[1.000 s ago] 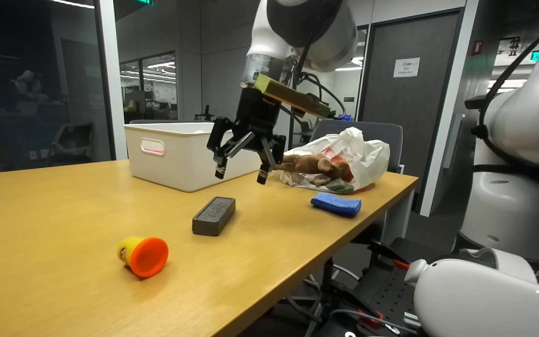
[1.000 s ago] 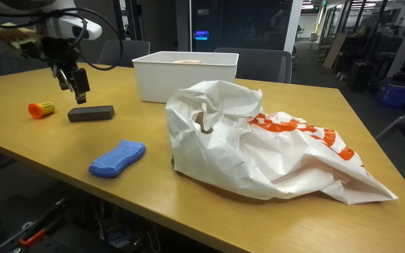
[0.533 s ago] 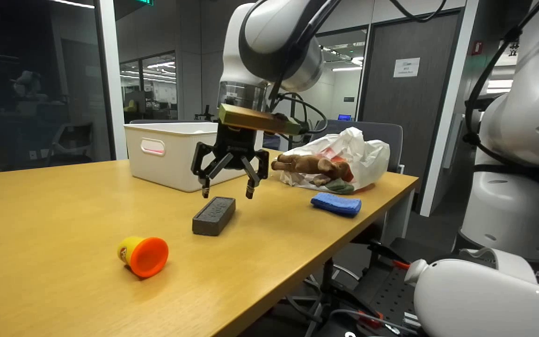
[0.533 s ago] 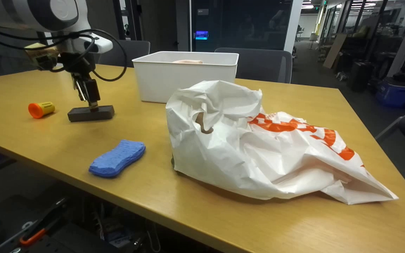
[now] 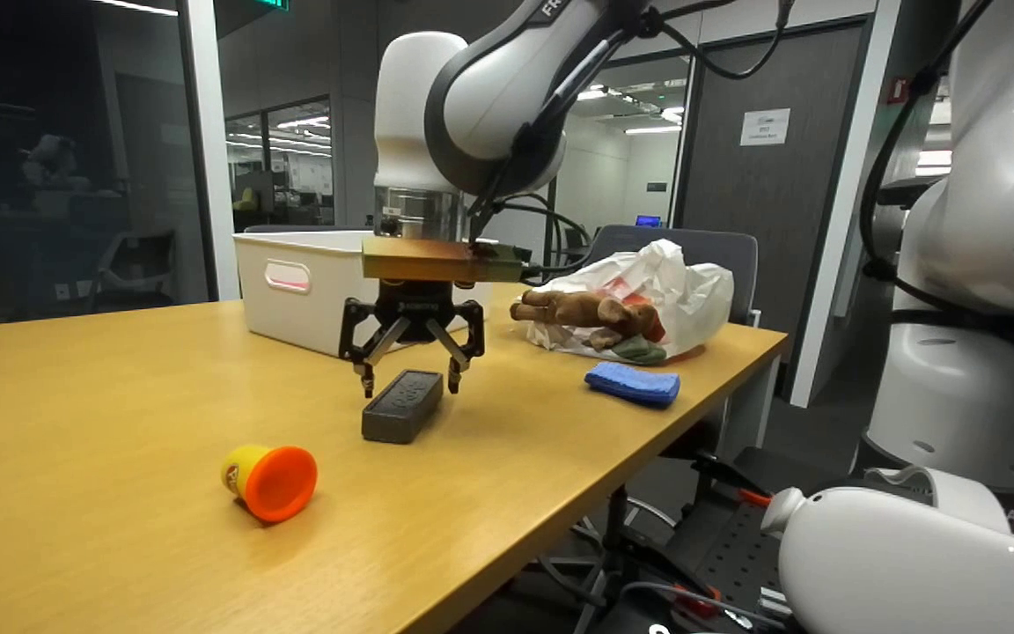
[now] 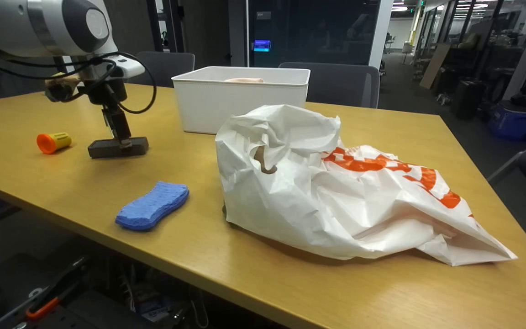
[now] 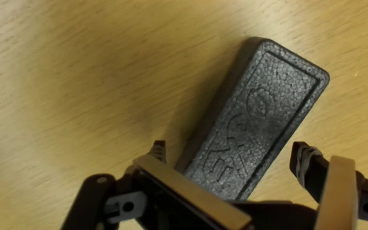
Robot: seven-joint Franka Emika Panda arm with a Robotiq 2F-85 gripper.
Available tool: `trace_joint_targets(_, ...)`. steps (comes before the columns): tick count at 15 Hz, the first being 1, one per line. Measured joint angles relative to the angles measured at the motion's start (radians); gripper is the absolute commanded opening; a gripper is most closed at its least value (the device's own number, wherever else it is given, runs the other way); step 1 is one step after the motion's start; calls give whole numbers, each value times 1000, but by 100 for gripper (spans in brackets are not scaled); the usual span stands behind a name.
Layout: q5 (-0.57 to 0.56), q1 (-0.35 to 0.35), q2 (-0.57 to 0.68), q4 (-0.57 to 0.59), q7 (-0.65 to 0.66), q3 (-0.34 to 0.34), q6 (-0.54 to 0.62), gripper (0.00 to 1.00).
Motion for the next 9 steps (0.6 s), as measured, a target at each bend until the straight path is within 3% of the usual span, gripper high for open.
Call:
trace_joint_targets(4, -29, 18, 41, 17, 42, -14, 0, 43)
trace_joint_targets(9, -33, 34, 44, 26, 47, -25, -4, 38)
